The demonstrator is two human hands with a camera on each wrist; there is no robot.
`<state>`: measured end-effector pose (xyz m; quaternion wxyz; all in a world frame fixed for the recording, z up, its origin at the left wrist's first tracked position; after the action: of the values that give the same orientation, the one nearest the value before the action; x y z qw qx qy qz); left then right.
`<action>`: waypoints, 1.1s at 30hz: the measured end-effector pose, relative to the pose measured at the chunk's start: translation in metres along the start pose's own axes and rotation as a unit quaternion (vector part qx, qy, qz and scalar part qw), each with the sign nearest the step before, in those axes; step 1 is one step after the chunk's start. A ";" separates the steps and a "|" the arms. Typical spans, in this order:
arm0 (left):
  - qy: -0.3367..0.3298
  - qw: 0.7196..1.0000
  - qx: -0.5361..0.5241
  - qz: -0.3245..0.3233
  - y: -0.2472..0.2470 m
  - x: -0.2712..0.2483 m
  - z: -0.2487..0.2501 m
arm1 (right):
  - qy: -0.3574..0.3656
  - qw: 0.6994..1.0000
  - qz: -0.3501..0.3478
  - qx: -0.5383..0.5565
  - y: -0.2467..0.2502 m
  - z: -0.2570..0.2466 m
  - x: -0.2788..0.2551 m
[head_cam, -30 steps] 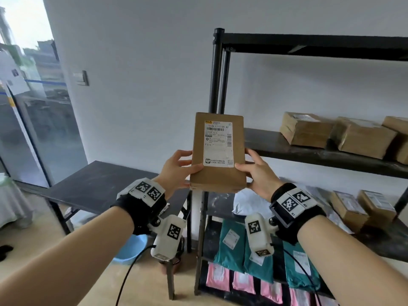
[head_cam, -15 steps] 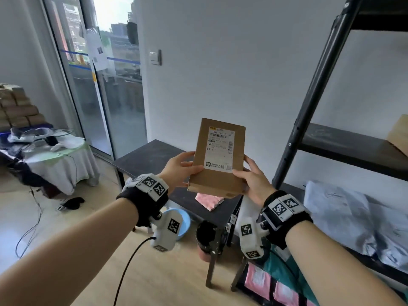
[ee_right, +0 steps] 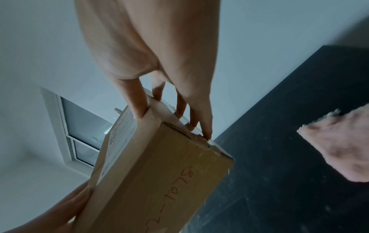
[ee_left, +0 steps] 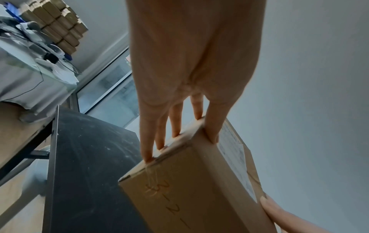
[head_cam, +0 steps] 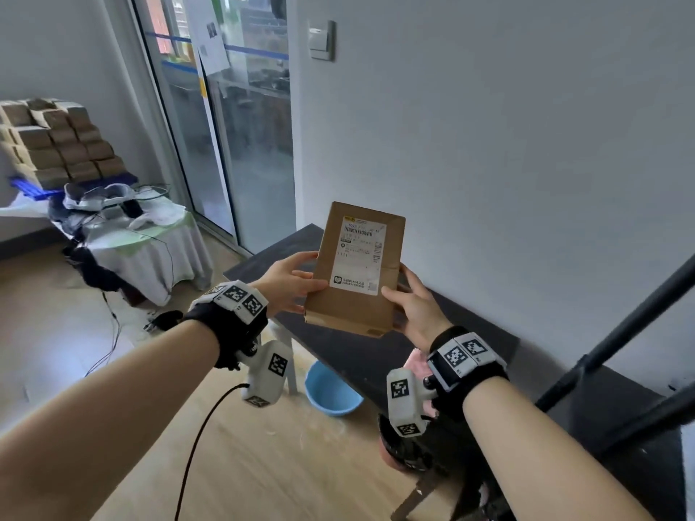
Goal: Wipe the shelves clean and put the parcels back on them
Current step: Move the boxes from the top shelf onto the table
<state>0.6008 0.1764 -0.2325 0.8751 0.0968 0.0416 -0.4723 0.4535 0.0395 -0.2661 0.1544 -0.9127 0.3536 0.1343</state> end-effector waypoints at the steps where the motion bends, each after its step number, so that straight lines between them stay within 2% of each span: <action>1: 0.006 1.000 0.000 0.000 0.010 0.014 -0.004 | -0.007 1.000 -0.001 0.004 -0.006 0.002 0.015; 8: 0.044 0.999 0.010 -0.007 0.086 0.118 -0.038 | -0.047 0.998 0.011 0.030 -0.055 0.020 0.129; 19: 0.099 0.984 0.038 -0.143 0.201 0.296 -0.088 | -0.115 0.982 0.085 0.120 -0.137 0.055 0.295; 26: 0.145 0.967 0.041 -0.207 0.241 0.368 -0.117 | -0.155 0.970 0.114 0.148 -0.168 0.073 0.359; 33: 0.181 0.965 0.038 -0.187 0.256 0.412 -0.150 | -0.182 0.968 0.133 0.110 -0.173 0.078 0.402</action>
<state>1.0436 0.0074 -0.4131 0.7447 0.2043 0.1991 -0.6034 0.8487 -0.0530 -0.4479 0.2962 -0.7949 0.4505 0.2782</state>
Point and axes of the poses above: each hand's wrist, its own x-axis towards the middle knuckle, its own y-axis out of the back of the hand, z = x × y, the point moved 10 cm from there along x, towards the middle knuckle, and after that the axes turned 9 degrees about -y, right-handed, at the moved point
